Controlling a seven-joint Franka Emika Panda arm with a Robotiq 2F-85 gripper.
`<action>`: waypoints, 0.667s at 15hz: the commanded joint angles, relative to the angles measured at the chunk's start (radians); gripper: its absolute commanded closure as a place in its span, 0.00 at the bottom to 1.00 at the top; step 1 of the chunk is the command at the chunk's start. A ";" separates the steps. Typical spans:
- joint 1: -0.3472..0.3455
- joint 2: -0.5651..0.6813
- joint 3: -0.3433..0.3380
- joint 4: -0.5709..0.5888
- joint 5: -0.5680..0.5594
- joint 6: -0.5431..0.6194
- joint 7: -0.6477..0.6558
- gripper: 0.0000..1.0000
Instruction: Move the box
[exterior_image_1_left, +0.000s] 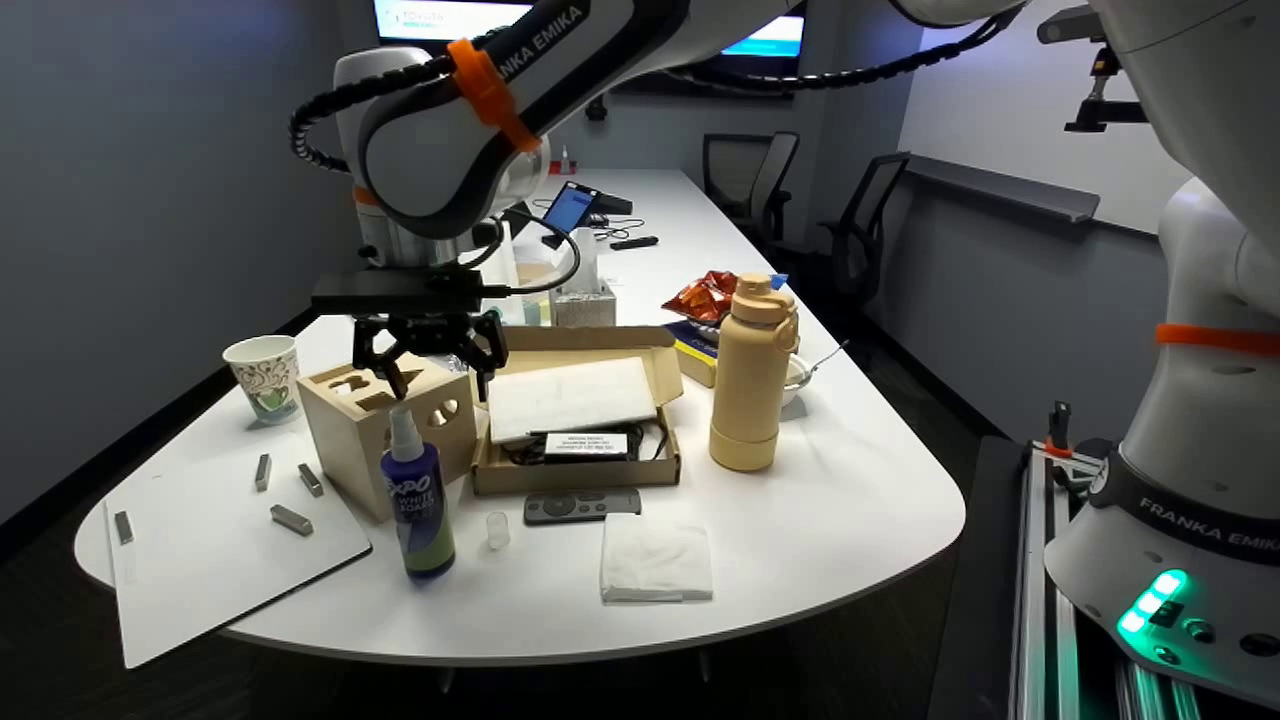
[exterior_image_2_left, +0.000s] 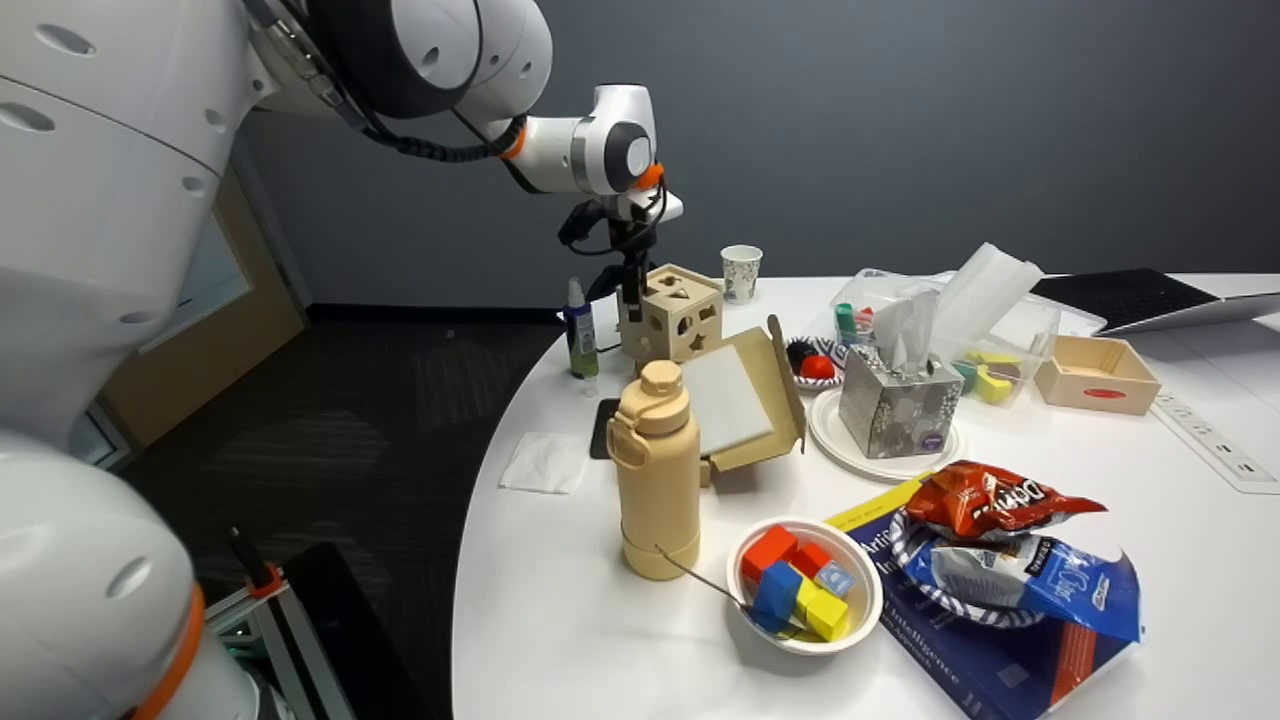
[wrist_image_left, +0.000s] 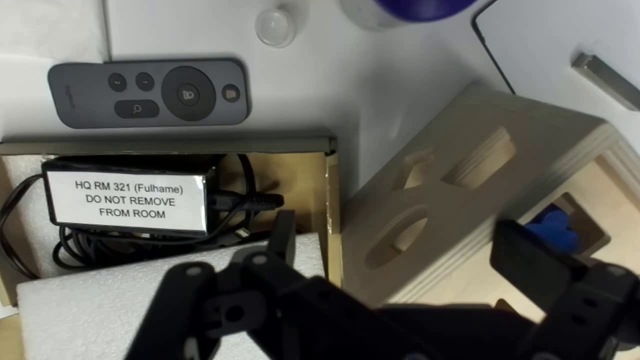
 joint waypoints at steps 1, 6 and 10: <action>-0.017 -0.022 0.017 -0.017 0.044 -0.076 -0.002 0.00; -0.025 -0.038 0.021 -0.026 0.073 -0.116 0.000 0.00; -0.037 -0.050 0.027 -0.033 0.095 -0.157 -0.006 0.00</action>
